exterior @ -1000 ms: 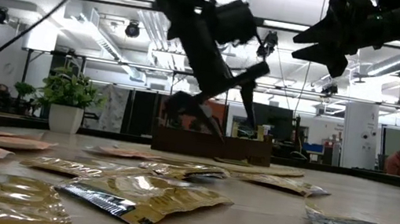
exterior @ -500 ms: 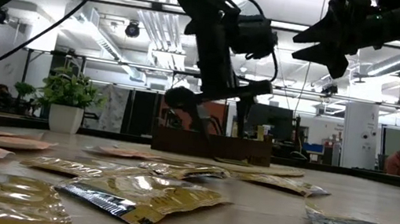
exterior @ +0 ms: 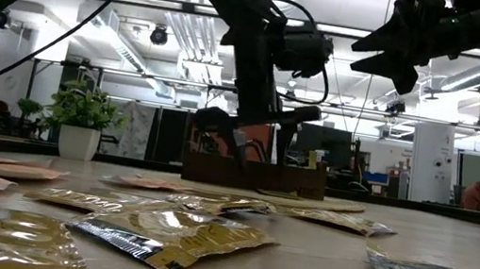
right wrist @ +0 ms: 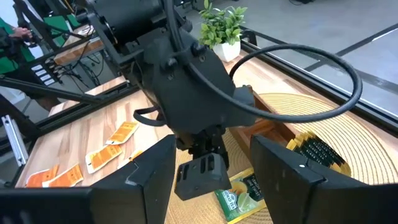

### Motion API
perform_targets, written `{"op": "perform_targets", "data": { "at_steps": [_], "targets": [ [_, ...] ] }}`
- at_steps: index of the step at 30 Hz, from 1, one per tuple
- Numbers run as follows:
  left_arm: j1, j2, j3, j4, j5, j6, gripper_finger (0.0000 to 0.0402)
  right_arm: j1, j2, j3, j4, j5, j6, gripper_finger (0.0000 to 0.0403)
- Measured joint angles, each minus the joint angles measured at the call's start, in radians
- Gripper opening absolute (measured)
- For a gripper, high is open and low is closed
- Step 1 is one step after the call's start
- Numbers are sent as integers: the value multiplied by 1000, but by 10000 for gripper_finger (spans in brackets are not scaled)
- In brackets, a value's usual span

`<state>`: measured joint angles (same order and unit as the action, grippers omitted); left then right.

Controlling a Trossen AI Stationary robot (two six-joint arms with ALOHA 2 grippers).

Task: Pick & Place Tea
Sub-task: Put the right yellow tea bag into the right section of the wooden organizer

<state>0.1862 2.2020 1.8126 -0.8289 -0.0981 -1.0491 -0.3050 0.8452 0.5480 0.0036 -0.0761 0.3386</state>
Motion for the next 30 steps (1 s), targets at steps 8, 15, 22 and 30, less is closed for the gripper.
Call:
{"op": "perform_targets", "data": {
  "at_steps": [8,15,22,30],
  "targets": [
    [0,40,0,13,14,-18,252,0,0,0,-1,0,2,203],
    [-1,43,0,13,18,-20,216,0,0,0,-2,0,2,203],
    [-1,49,0,26,22,-8,129,0,0,0,-4,0,2,203],
    [0,42,8,17,33,1,105,0,0,0,-5,0,2,203]
  ]
}}
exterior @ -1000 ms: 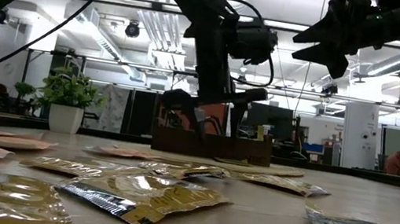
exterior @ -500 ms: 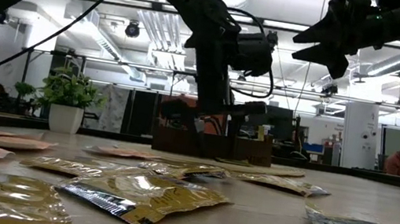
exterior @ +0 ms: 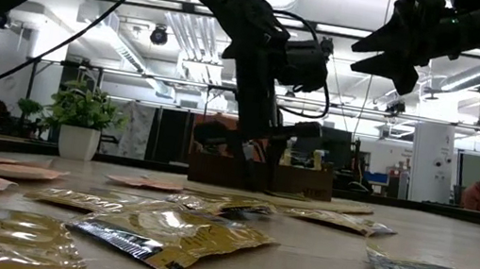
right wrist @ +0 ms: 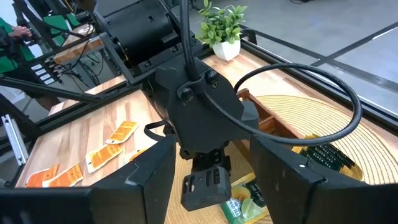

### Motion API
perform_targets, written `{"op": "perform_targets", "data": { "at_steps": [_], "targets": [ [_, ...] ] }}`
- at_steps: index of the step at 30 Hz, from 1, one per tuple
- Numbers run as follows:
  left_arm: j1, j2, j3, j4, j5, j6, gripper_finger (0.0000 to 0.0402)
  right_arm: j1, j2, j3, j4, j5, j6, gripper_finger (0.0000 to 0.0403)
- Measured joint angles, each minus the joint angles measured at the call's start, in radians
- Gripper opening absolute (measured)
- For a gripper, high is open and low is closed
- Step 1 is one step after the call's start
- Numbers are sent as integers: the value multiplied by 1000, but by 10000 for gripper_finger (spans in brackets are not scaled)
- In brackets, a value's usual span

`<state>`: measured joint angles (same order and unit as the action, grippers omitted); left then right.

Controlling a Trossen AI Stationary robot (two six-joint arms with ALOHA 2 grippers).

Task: Pick & Place Tea
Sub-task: Put the right yellow tea bag into the right section of the wooden organizer

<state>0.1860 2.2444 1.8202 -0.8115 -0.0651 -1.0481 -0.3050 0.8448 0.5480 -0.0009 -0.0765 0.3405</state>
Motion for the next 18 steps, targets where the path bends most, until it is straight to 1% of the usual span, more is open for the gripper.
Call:
{"op": "perform_targets", "data": {
  "at_steps": [7,9,13,16,18],
  "targets": [
    [-1,-21,73,-63,-6,28,105,0,0,0,0,0,0,203],
    [0,-21,76,-63,-8,37,105,0,0,0,0,0,0,203],
    [-1,-21,77,-53,3,107,107,0,-3,0,-3,-1,-1,203],
    [0,-21,76,-52,35,134,116,0,-19,0,-22,-1,-13,203],
    [-1,-21,75,-42,54,150,130,0,-41,0,-64,-1,-34,203]
  ]
}}
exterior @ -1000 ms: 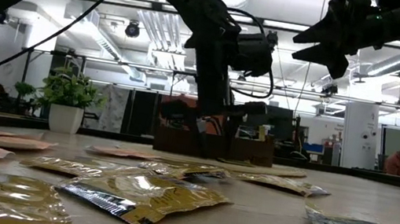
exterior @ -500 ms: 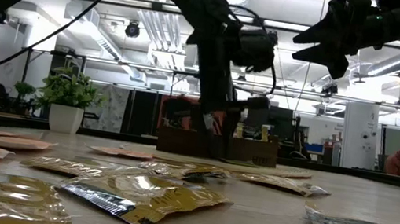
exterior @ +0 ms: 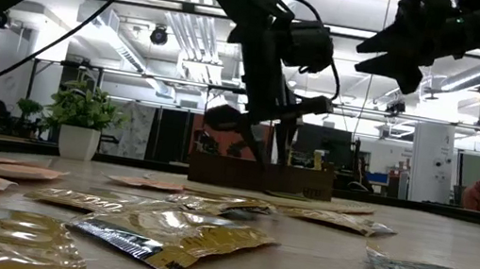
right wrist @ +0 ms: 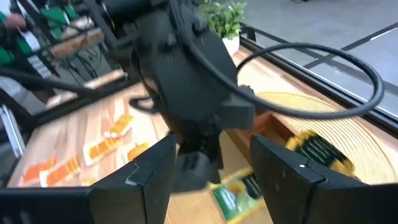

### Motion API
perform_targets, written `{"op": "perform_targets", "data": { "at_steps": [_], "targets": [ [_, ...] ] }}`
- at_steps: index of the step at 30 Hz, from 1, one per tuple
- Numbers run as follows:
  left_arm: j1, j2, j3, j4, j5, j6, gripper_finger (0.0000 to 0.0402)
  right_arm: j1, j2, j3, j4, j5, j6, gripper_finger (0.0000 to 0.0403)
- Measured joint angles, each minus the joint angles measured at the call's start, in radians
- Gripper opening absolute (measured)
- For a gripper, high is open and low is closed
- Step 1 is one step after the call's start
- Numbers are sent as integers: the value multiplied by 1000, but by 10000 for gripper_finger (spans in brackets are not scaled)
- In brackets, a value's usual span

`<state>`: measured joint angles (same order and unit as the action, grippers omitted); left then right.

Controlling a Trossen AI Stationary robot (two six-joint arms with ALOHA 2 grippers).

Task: Pick & Place Tea
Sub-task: Put the right yellow tea bag into the right section of the wooden organizer

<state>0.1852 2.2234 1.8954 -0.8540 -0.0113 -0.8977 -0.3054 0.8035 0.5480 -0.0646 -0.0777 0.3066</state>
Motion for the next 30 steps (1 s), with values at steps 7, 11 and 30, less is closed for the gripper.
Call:
{"op": "perform_targets", "data": {
  "at_steps": [7,11,30],
  "targets": [
    [0,0,0,18,1,7,198,0,-121,0,-184,-33,-53,203],
    [0,0,-2,21,1,9,221,0,-194,0,-262,-35,-61,203],
    [10,8,-2,18,-3,-197,222,0,-271,0,-322,-27,-45,203]
  ]
}}
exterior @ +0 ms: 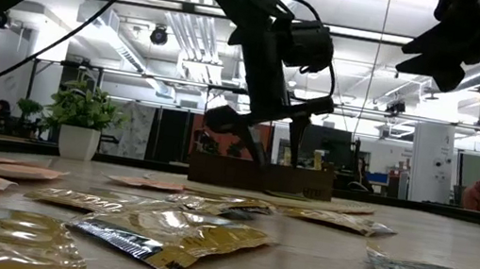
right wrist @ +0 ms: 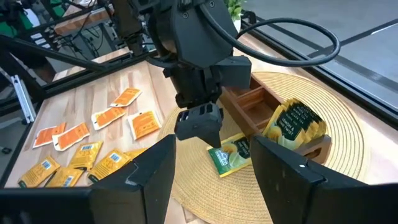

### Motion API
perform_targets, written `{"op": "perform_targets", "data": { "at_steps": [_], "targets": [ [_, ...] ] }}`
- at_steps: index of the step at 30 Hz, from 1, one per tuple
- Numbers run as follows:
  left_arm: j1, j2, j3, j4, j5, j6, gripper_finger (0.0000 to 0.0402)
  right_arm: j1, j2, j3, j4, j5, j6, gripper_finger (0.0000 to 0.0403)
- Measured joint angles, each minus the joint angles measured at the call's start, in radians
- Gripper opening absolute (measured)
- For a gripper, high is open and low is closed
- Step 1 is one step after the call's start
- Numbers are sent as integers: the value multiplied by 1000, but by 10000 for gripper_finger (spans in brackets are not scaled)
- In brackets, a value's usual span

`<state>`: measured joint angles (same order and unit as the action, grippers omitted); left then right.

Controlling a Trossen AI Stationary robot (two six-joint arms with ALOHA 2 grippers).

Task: Pick & Place Tea
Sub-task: Put the right yellow tea bag into the right section of the wooden organizer

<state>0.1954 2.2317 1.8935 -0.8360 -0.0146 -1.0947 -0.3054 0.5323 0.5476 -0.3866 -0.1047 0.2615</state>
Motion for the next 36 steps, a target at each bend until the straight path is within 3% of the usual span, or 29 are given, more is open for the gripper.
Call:
{"op": "perform_targets", "data": {
  "at_steps": [17,24,32,36],
  "targets": [
    [13,75,4,-32,-6,-28,212,0,0,0,-3,1,19,203],
    [13,89,4,-36,-3,-25,134,0,0,0,-3,3,17,203],
    [13,90,3,-35,5,2,17,0,0,0,-2,15,15,203],
    [13,90,2,-35,5,11,2,0,0,0,-2,30,15,203]
  ]
}}
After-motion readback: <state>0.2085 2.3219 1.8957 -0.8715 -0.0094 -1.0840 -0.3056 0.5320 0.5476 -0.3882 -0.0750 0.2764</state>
